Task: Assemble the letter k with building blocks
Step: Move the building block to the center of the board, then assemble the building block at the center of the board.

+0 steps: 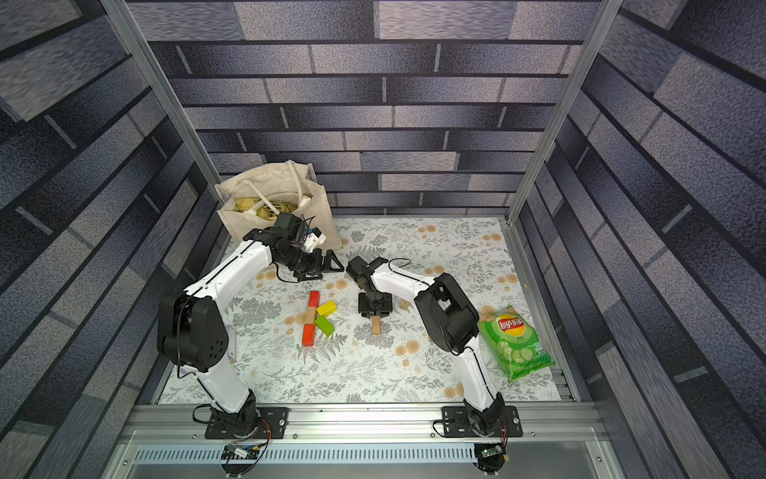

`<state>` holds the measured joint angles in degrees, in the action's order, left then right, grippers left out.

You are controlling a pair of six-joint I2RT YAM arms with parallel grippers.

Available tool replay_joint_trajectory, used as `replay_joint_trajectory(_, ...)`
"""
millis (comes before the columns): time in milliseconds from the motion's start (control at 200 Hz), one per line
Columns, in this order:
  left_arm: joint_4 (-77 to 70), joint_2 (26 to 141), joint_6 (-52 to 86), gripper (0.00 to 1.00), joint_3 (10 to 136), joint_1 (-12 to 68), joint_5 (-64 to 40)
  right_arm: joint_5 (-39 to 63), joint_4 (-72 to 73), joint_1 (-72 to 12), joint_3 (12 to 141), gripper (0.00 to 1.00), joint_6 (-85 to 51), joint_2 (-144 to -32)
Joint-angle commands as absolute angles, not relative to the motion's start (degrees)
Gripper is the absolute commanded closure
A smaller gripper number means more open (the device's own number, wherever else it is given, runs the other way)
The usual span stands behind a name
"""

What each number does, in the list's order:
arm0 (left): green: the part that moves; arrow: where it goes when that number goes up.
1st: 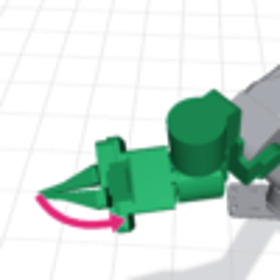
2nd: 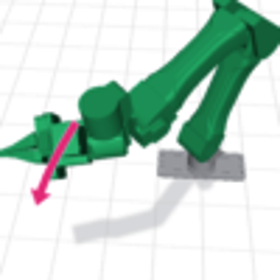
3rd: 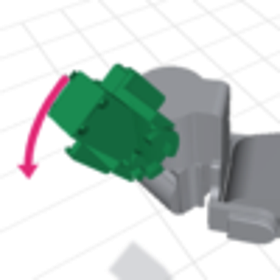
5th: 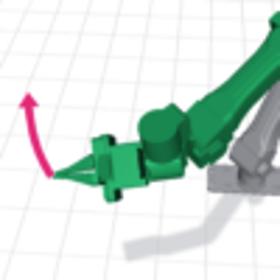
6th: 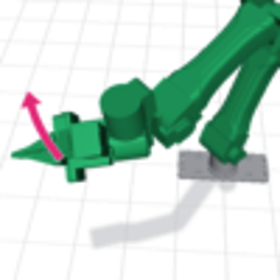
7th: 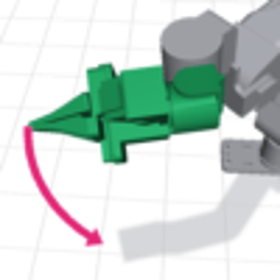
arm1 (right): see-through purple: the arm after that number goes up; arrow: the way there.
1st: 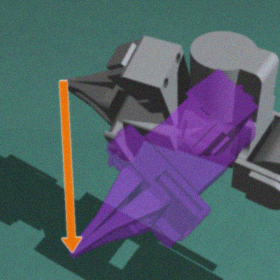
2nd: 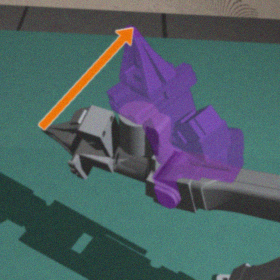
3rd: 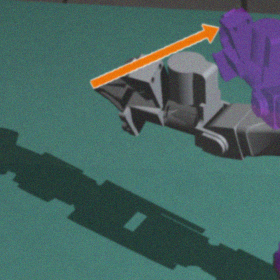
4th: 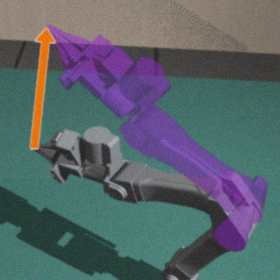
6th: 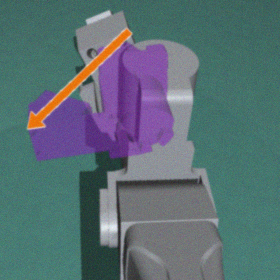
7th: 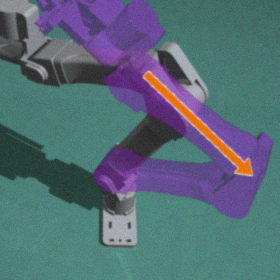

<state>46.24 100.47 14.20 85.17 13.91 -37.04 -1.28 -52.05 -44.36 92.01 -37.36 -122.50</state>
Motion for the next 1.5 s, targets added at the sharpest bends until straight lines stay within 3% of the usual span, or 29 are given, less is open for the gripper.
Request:
replay_joint_trajectory(0, 46.5, 101.2, 14.3, 0.0, 84.7, 14.0, -36.4, -4.1, -48.8, -44.0, 88.6, 0.52, -37.4, -125.9)
replay_joint_trajectory(571, 46.4, 99.9, 15.2, 0.0, 84.9, 9.7, -38.2, -6.4, -48.5, -48.9, 79.2, 0.5, -41.8, -118.5)
replay_joint_trajectory(827, 47.4, 99.6, 13.7, 0.0, 85.2, 11.9, -35.6, -6.6, -48.1, -49.2, 79.5, 0.5, -41.5, -118.4)
replay_joint_trajectory(1498, 46.8, 99.6, 14.6, 0.0, 85.0, 11.2, -36.9, -6.8, -50.4, -50.1, 82.8, 0.68, -41.6, -121.6)
